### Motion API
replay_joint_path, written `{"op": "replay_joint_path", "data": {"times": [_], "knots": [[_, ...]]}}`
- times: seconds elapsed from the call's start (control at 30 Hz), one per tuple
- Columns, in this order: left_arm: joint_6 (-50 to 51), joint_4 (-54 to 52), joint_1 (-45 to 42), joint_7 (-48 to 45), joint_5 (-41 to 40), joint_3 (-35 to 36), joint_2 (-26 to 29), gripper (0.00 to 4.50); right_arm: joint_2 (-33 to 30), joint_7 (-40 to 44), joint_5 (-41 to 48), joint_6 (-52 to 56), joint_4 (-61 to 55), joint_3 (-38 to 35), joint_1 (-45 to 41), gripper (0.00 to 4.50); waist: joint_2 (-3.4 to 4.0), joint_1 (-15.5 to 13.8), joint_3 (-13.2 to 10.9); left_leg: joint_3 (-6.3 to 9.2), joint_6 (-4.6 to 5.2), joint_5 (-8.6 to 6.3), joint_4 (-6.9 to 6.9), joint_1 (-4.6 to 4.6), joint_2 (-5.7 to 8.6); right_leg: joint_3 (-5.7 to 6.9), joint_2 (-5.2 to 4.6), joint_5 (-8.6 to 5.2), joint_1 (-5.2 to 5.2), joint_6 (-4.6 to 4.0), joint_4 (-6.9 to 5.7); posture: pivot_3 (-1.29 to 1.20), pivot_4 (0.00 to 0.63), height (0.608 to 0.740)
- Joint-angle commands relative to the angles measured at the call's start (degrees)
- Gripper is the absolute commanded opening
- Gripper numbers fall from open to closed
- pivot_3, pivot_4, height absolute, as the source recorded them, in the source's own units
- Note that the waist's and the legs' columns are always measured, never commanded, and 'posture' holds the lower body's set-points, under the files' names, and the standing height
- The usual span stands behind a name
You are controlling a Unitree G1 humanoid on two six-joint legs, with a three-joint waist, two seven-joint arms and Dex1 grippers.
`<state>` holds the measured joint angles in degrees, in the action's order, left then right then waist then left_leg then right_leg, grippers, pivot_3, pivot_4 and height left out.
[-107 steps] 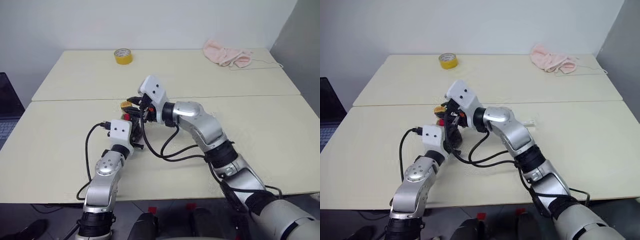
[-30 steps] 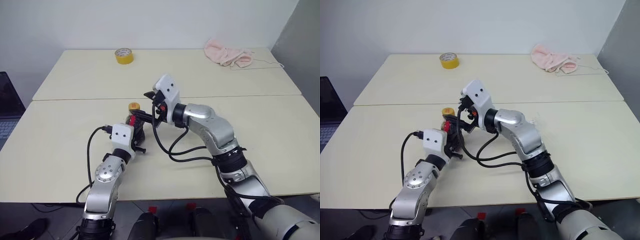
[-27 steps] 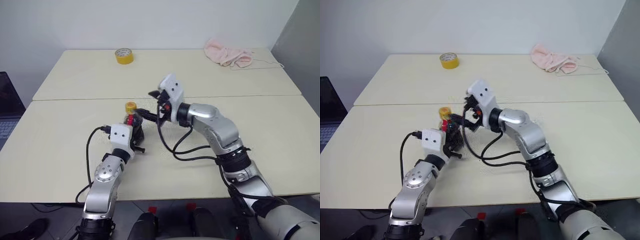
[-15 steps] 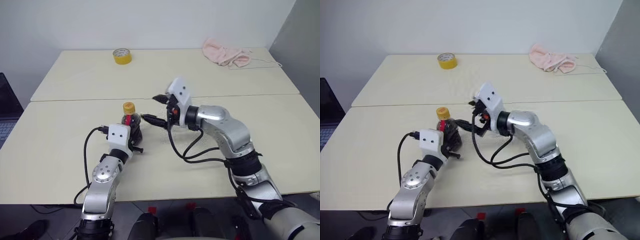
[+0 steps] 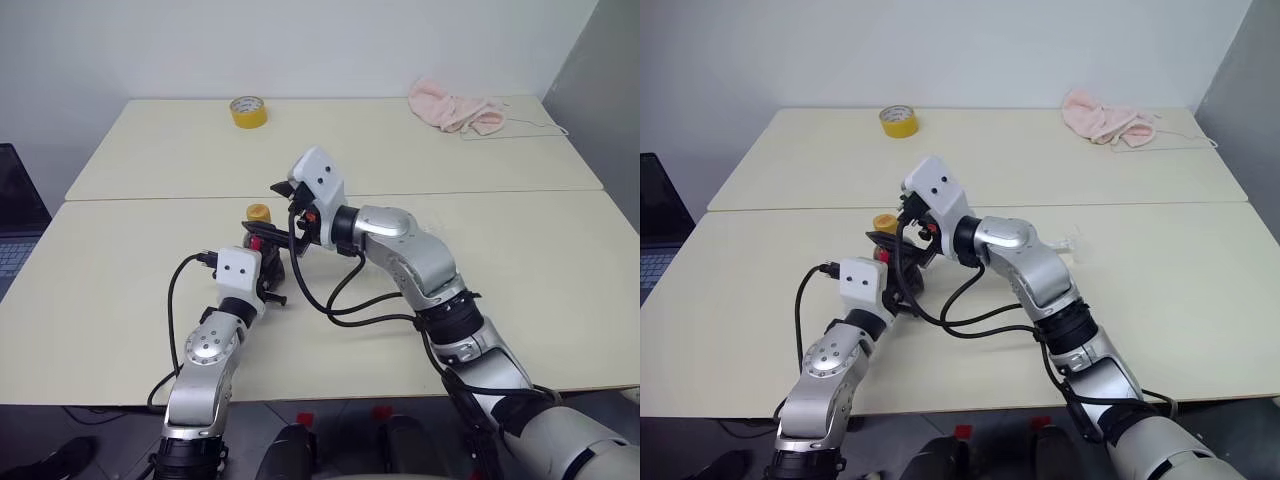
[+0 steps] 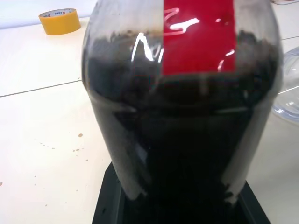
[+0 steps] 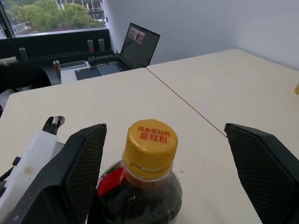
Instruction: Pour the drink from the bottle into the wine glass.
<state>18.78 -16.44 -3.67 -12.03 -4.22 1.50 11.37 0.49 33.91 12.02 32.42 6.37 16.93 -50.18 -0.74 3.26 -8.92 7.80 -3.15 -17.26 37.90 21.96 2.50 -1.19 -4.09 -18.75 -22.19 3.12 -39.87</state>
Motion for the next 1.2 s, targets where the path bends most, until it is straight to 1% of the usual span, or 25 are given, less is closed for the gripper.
{"op": "replay_joint_path", "data": {"times": [0.03,0.23,0.53,0.83,1.03,1.1,1.2], "knots": [[-1.73,-1.56,-1.00,-0.22,0.04,-0.03,0.34,0.76,0.51,-1.01,-1.08,-2.03,0.24,-0.70,-1.62,4.33,0.00,0.00,0.00,0.01,0.00,0.00,0.00,0.00,0.00,0.01,0.00,0.00,0.00,0.00,0.00,0.00,0.150,0.740],[-1.89,-1.39,-1.08,-0.24,0.02,-0.05,0.32,0.76,0.58,-2.33,-2.11,-2.26,1.33,-1.62,-1.69,4.33,0.00,0.01,0.00,0.00,0.00,0.00,0.00,0.00,0.00,0.00,0.00,0.00,-0.01,0.00,-0.01,0.00,0.150,0.740],[-1.96,-1.58,-0.65,-0.20,-0.10,0.05,0.23,0.76,-0.92,-2.68,0.44,1.15,-2.12,-4.69,0.21,4.33,0.00,0.01,0.00,0.00,0.00,0.00,0.00,0.01,0.00,0.00,0.00,0.00,0.00,0.00,-0.01,0.00,0.150,0.740],[-1.82,-1.73,-0.62,-0.12,-0.26,0.04,0.41,0.76,-5.60,-2.69,2.40,5.17,-8.07,-5.56,4.08,4.33,0.00,-0.03,0.00,0.01,0.00,0.00,0.00,0.02,0.00,0.01,-0.01,0.00,0.00,0.00,0.00,0.00,0.150,0.740],[-1.73,-1.88,-0.51,-0.05,-0.21,-0.06,0.34,0.76,-7.21,-4.60,2.37,5.43,-8.15,-7.63,4.45,4.33,0.00,0.04,0.00,-0.02,0.00,0.00,-0.03,0.01,-0.02,0.00,0.01,0.00,-0.01,0.00,-0.01,0.00,0.150,0.740],[-1.73,-1.90,-0.47,-0.05,-0.18,-0.10,0.33,0.76,-8.12,-3.93,2.58,5.88,-8.80,-7.40,4.73,4.33,0.00,0.02,0.00,-0.02,0.00,0.00,-0.03,0.01,-0.02,0.00,0.01,0.00,-0.01,0.00,-0.01,0.00,0.150,0.740],[-1.74,-1.91,-0.39,-0.07,-0.18,-0.12,0.33,0.76,-9.05,-0.91,5.17,8.29,-11.75,-6.47,5.23,4.33,0.00,-0.03,0.00,-0.02,0.00,0.00,-0.02,0.02,-0.01,0.00,0.01,0.00,0.00,0.00,-0.01,0.00,0.150,0.740]]}}
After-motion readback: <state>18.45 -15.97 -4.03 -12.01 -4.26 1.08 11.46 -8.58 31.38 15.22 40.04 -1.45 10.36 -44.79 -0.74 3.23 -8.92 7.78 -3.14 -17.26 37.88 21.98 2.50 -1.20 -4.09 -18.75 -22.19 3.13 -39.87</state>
